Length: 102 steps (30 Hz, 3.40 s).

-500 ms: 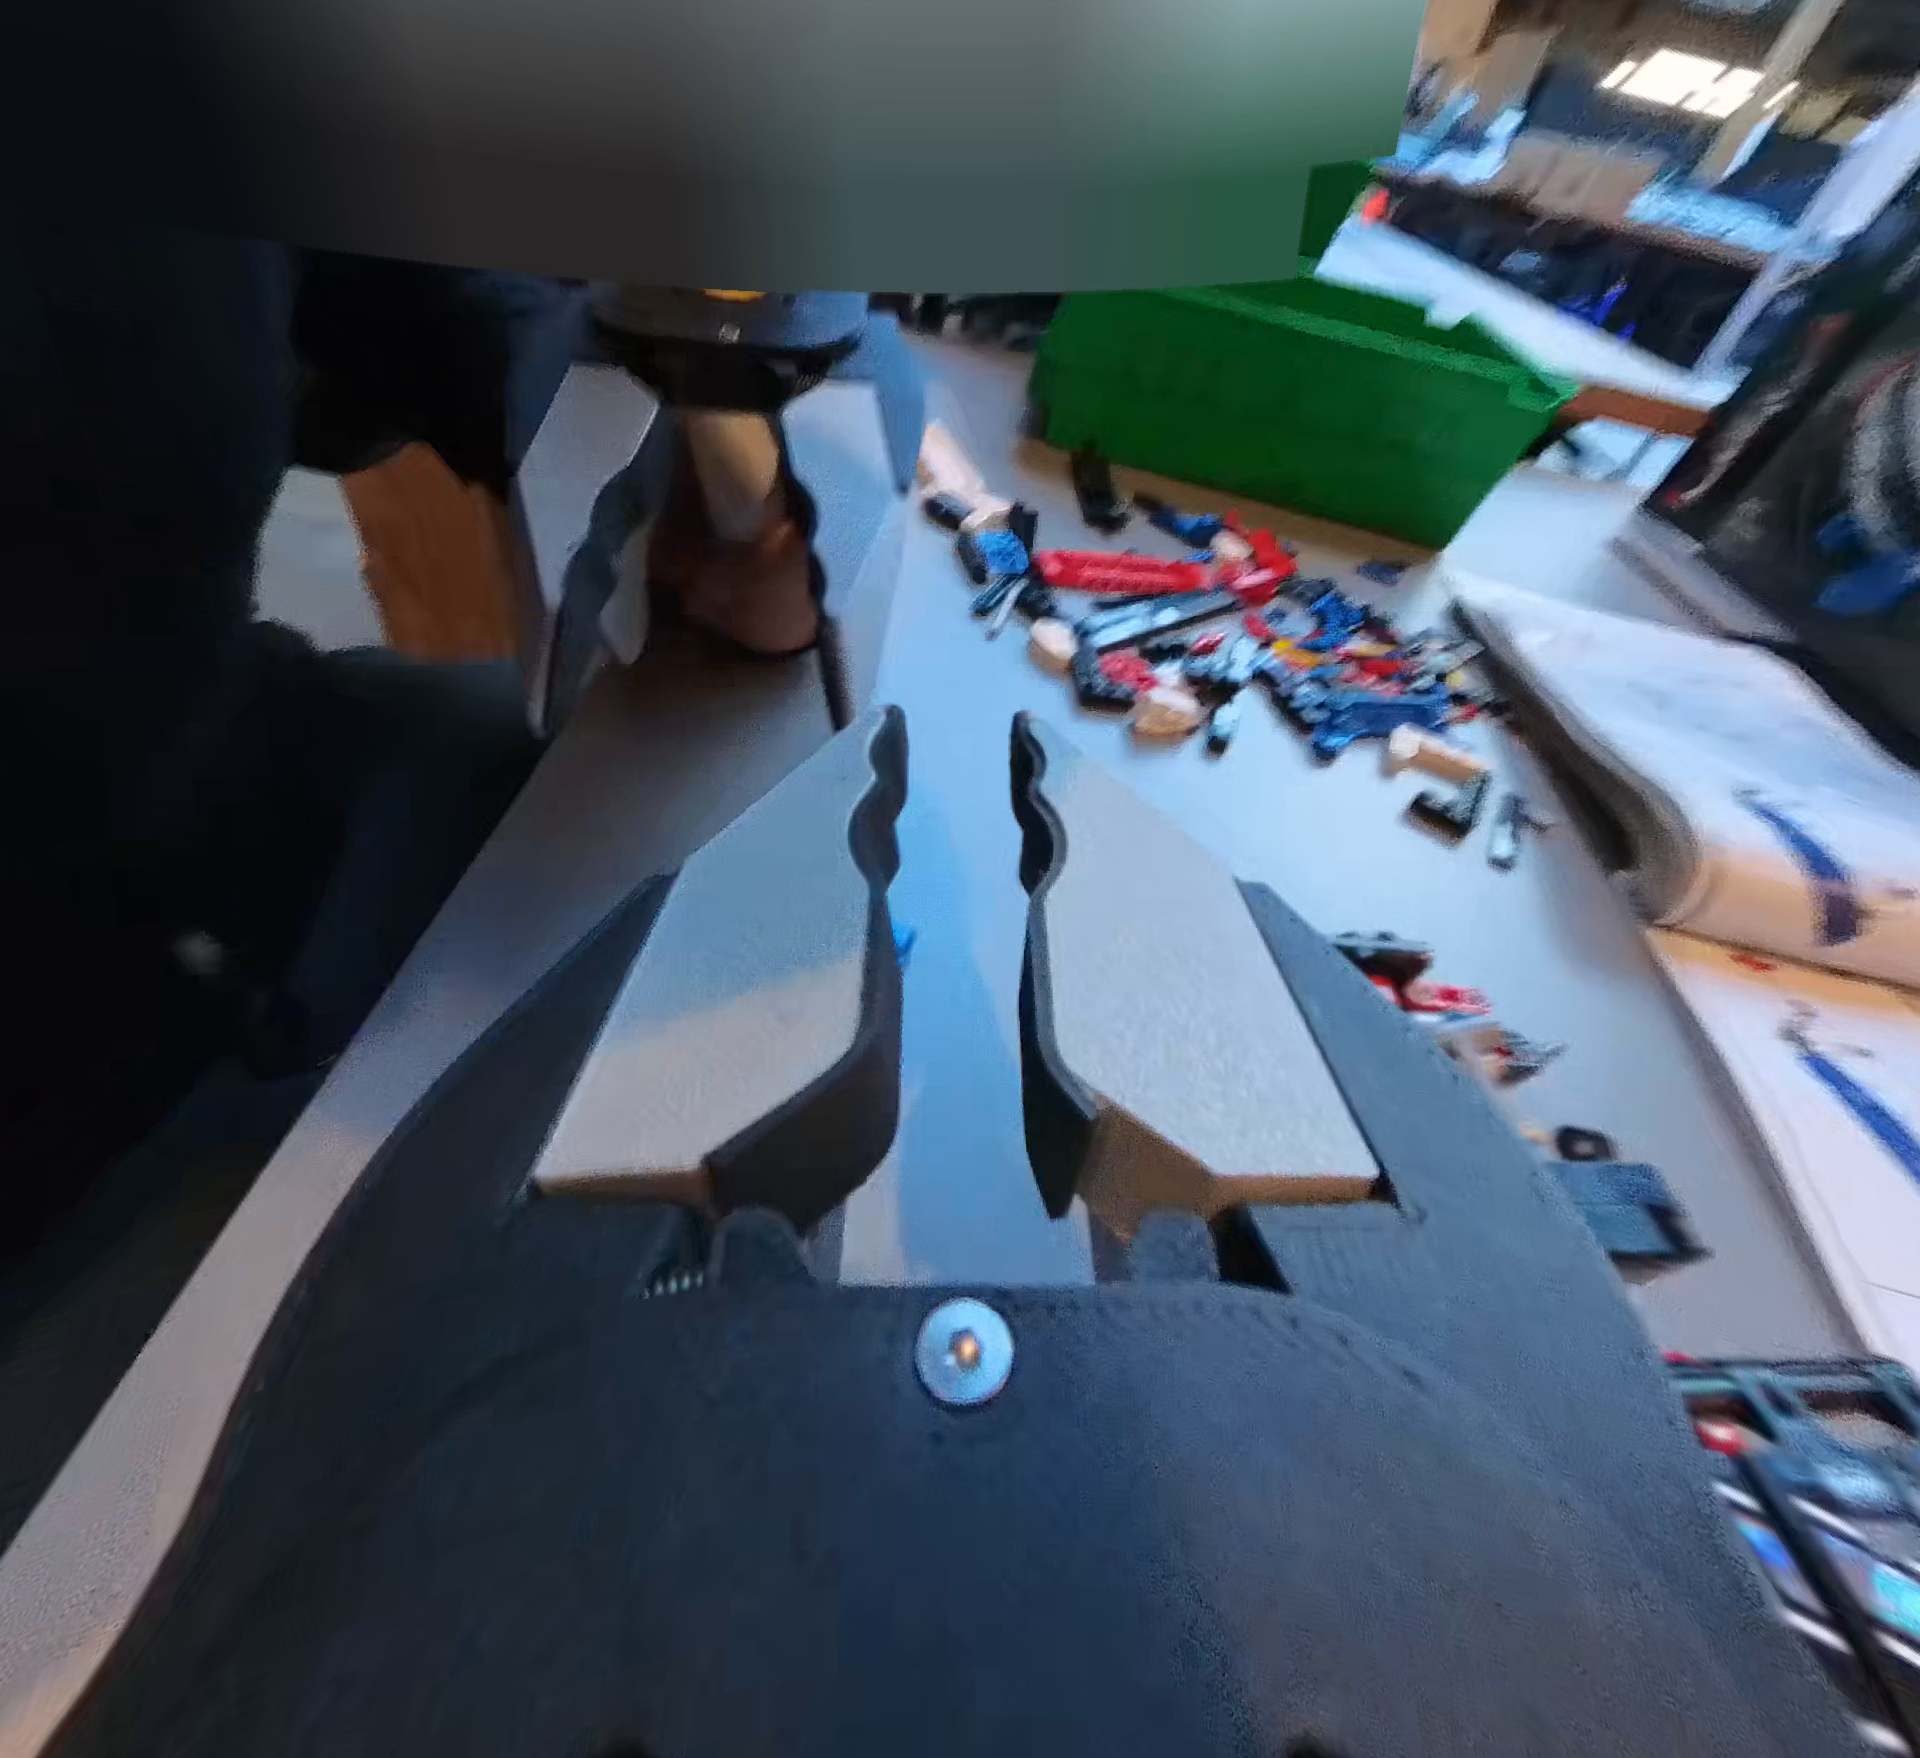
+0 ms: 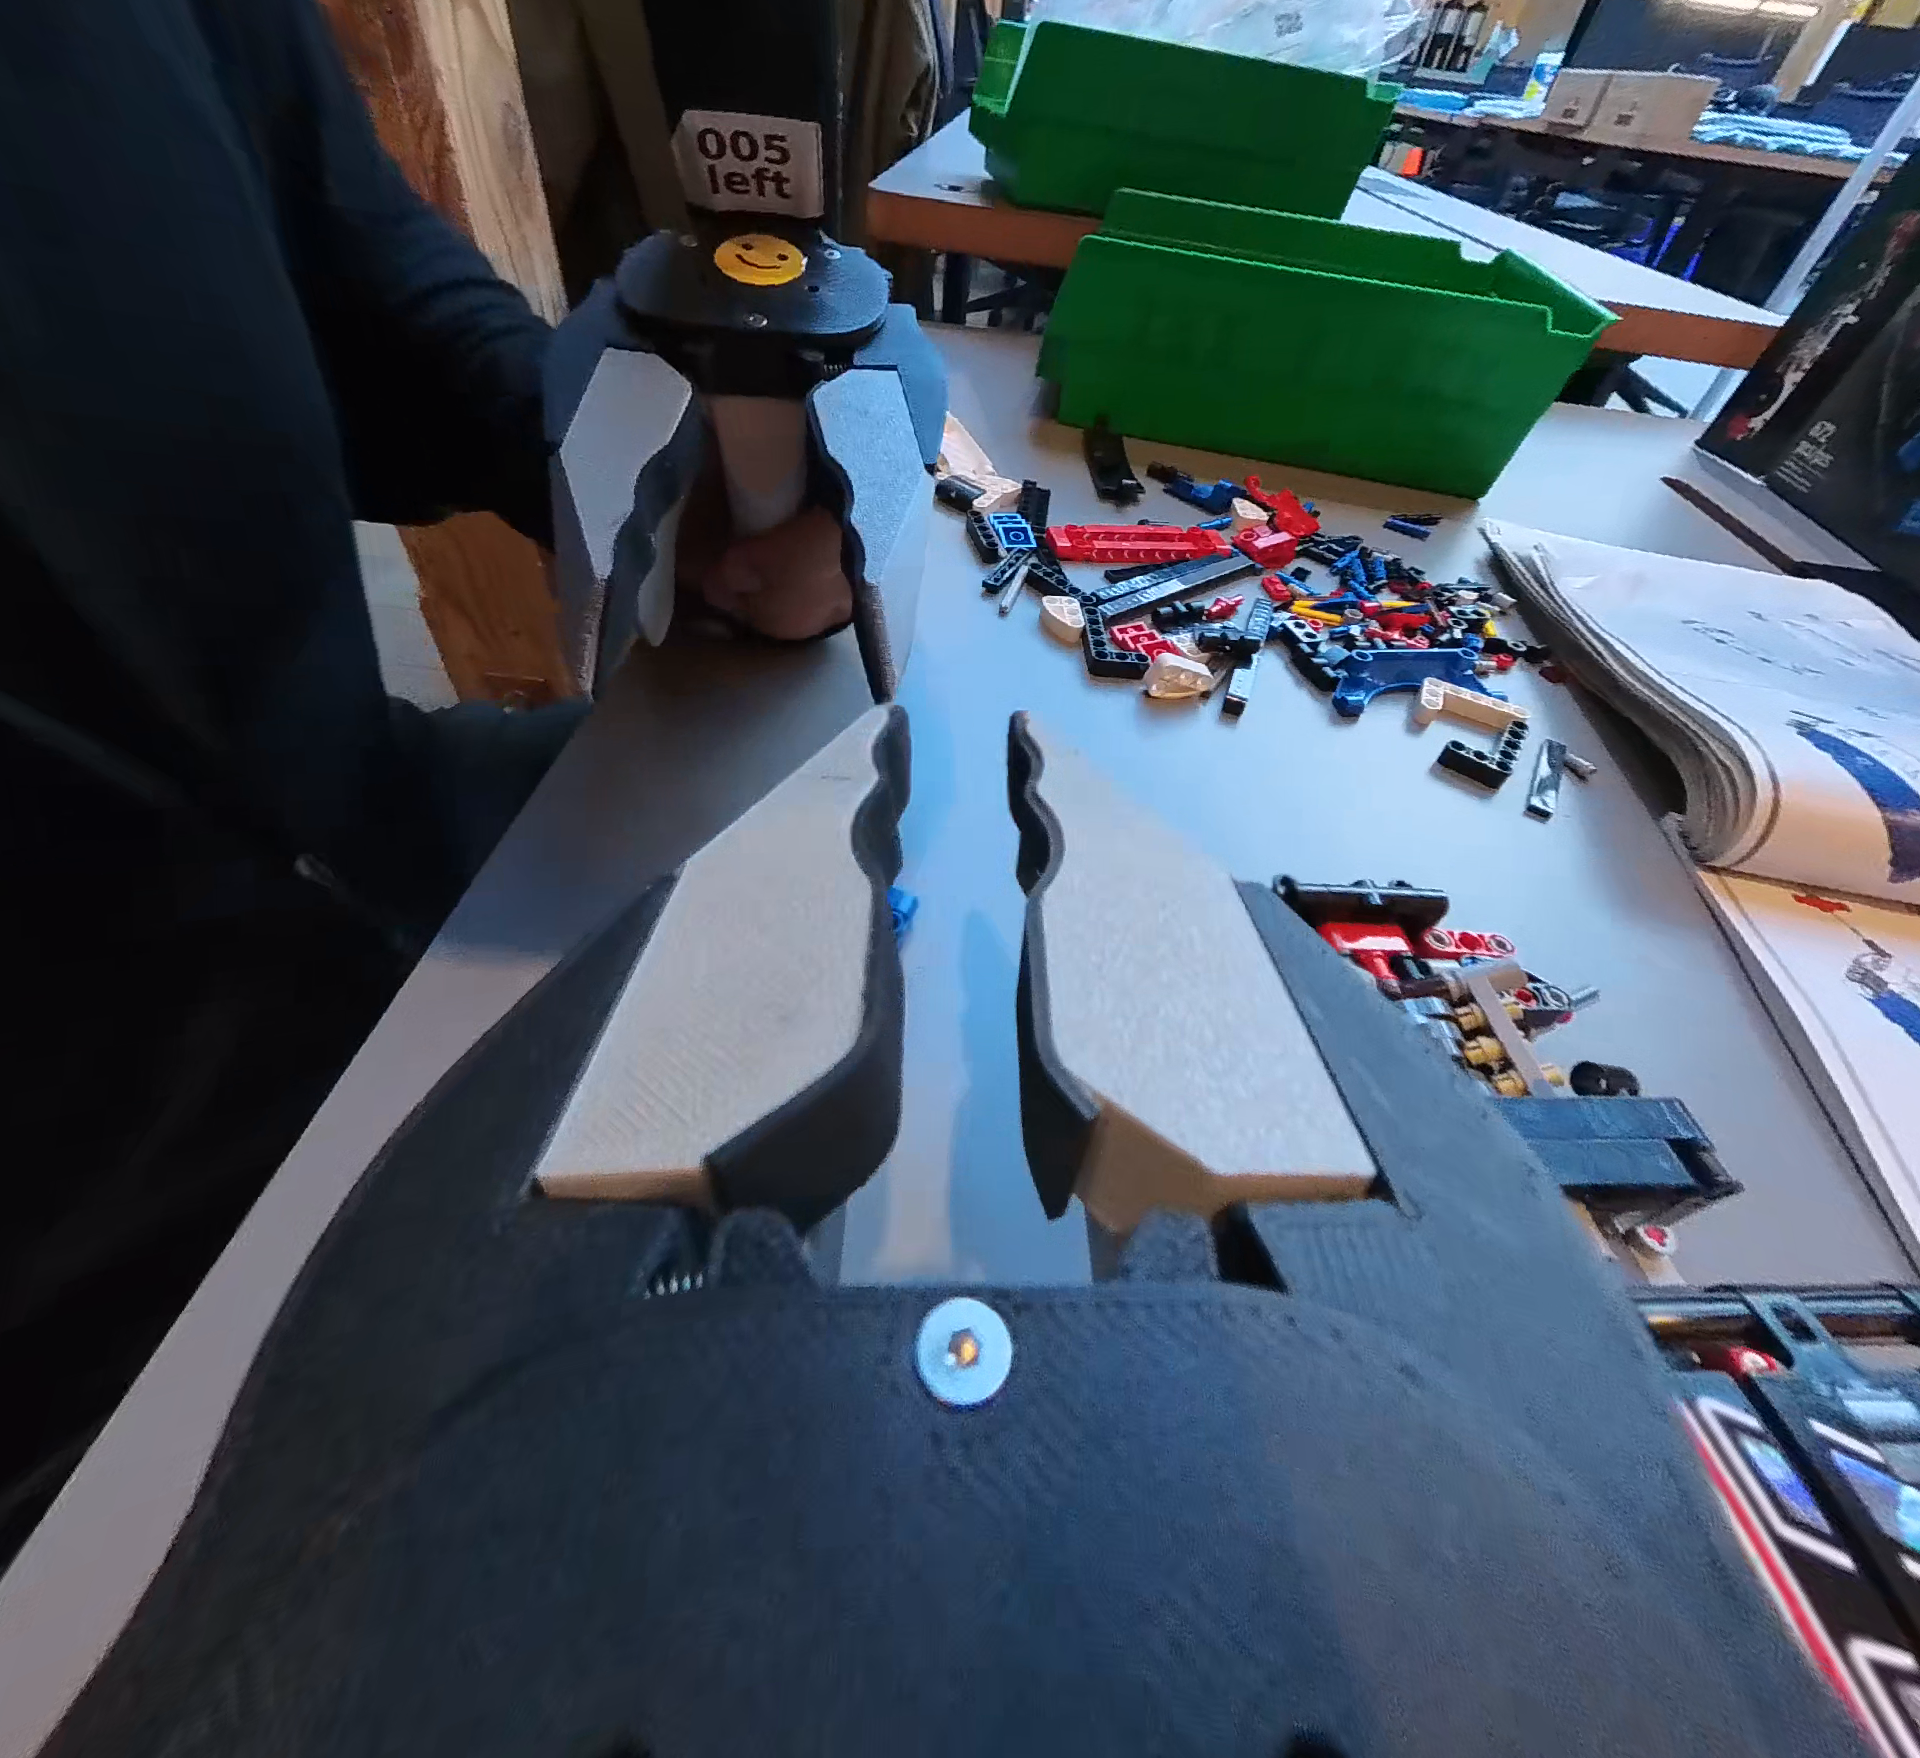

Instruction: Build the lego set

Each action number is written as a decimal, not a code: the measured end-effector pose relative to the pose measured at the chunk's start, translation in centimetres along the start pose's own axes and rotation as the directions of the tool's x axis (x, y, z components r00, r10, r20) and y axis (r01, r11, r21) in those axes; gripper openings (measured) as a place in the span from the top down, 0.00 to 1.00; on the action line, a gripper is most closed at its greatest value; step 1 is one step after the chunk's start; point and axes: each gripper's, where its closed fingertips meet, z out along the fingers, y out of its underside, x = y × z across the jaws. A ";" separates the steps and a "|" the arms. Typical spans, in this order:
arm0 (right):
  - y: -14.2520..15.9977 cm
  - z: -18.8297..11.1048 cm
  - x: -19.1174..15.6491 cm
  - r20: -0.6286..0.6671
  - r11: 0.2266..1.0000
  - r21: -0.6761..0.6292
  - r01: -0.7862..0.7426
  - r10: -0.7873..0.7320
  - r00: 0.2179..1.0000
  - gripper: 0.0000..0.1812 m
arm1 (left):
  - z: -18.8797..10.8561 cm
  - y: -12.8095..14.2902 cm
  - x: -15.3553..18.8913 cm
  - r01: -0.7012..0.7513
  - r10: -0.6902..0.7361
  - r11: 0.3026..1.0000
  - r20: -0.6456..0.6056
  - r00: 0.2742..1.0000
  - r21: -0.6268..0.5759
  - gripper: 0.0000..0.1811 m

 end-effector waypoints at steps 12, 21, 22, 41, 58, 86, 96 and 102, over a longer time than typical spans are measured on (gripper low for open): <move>-0.1 -0.7 0.1 -0.028 0.999 -0.015 0.044 -0.045 0.999 0.99 | -0.3 -0.3 -0.9 0.077 -0.077 0.997 0.000 0.997 0.027 0.70; 0.9 -0.7 0.6 -0.041 0.997 -0.067 0.024 -0.027 0.999 1.00 | 0.0 0.0 -0.7 0.054 -0.054 0.999 0.012 0.998 0.003 0.71; 1.0 -0.8 0.7 -0.045 0.997 -0.071 0.022 -0.025 0.999 1.00 | 0.0 0.0 -0.7 0.054 -0.054 0.999 0.011 0.998 0.001 0.71; 3.1 -0.7 2.1 -0.101 0.980 -0.200 -0.004 -0.016 0.995 1.00 | 0.0 0.0 -0.7 0.070 -0.070 0.998 -0.006 0.998 0.001 0.73; 5.5 -0.9 5.8 -0.363 0.928 -0.367 -0.064 -0.079 0.928 1.00 | 0.2 0.3 -1.4 0.062 -0.061 0.998 0.061 0.996 -0.020 0.78; 6.1 -2.0 6.5 -0.465 0.893 -0.436 -0.113 -0.116 0.878 0.98 | 0.6 1.1 -4.0 0.041 -0.015 0.995 0.277 0.961 -0.088 0.79; 4.4 -2.6 6.3 -0.436 0.939 -0.300 -0.166 0.020 0.900 0.99 | 0.9 1.4 -3.4 0.017 0.012 0.993 0.245 0.969 -0.115 0.78; 3.6 -3.0 6.3 -0.416 0.953 -0.223 -0.206 0.098 0.904 0.99 | 0.9 1.4 -3.4 0.033 -0.006 0.994 0.234 0.972 -0.108 0.77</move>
